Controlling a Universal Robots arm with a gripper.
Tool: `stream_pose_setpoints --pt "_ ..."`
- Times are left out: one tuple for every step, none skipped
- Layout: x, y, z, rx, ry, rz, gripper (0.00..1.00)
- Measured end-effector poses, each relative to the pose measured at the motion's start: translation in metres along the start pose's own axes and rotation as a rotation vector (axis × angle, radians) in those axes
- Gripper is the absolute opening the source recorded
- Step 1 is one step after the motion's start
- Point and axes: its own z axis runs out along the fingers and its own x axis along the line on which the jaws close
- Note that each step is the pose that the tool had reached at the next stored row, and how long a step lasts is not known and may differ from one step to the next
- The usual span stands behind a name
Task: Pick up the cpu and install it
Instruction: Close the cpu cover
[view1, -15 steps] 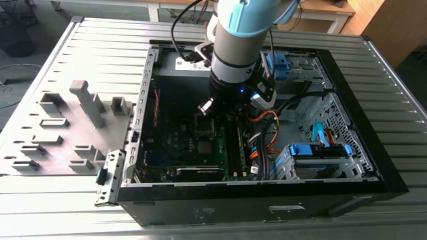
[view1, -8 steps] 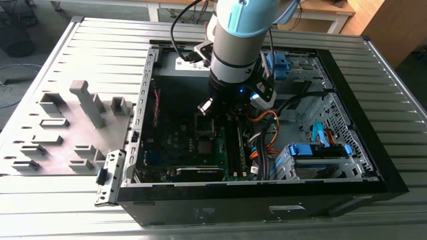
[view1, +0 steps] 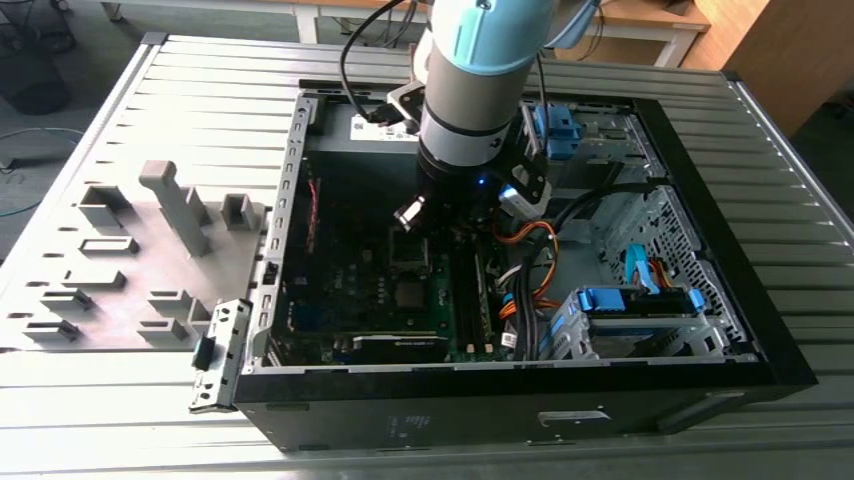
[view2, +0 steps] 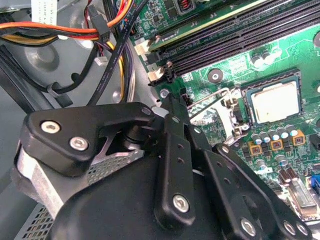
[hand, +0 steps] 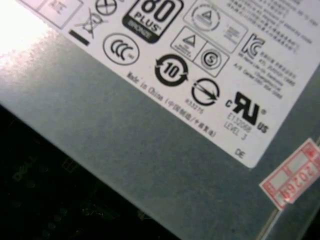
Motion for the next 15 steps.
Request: stream_pose_setpoints --pt "0.0000 0.0000 0.0000 0.0000 0.0000 0.000 0.11" --pt "0.0000 0.0000 -0.0001 -0.0001 -0.0002 0.000 0.11" --pt "0.0000 0.0000 -0.0002 -0.0002 -0.0002 0.000 0.11" --pt "0.0000 0.0000 -0.0002 -0.0002 -0.0003 0.000 0.11" --pt "0.0000 0.0001 -0.0003 -0.0002 -0.0002 0.000 0.11" --pt "0.0000 0.0001 -0.0003 -0.0001 -0.0001 0.000 0.11" --pt "0.0000 0.0001 -0.0004 -0.0001 -0.0001 0.000 0.11" --pt "0.0000 0.0001 -0.0004 -0.0001 -0.0001 0.000 0.11" --pt "0.0000 0.0001 -0.0004 -0.0005 0.0003 0.000 0.11" --pt "-0.0001 0.0001 -0.0005 -0.0031 0.0039 0.001 0.11" --pt "0.0000 0.0001 -0.0005 -0.0043 0.0061 0.001 0.11" --pt "0.0000 0.0001 -0.0005 -0.0046 0.0066 0.001 0.11" --pt "0.0000 0.0000 -0.0005 -0.0050 0.0071 0.001 0.11" --pt "-0.0001 0.0000 -0.0005 -0.0055 0.0076 0.001 0.11" --pt "-0.0001 0.0000 -0.0004 -0.0059 0.0080 0.001 0.11"
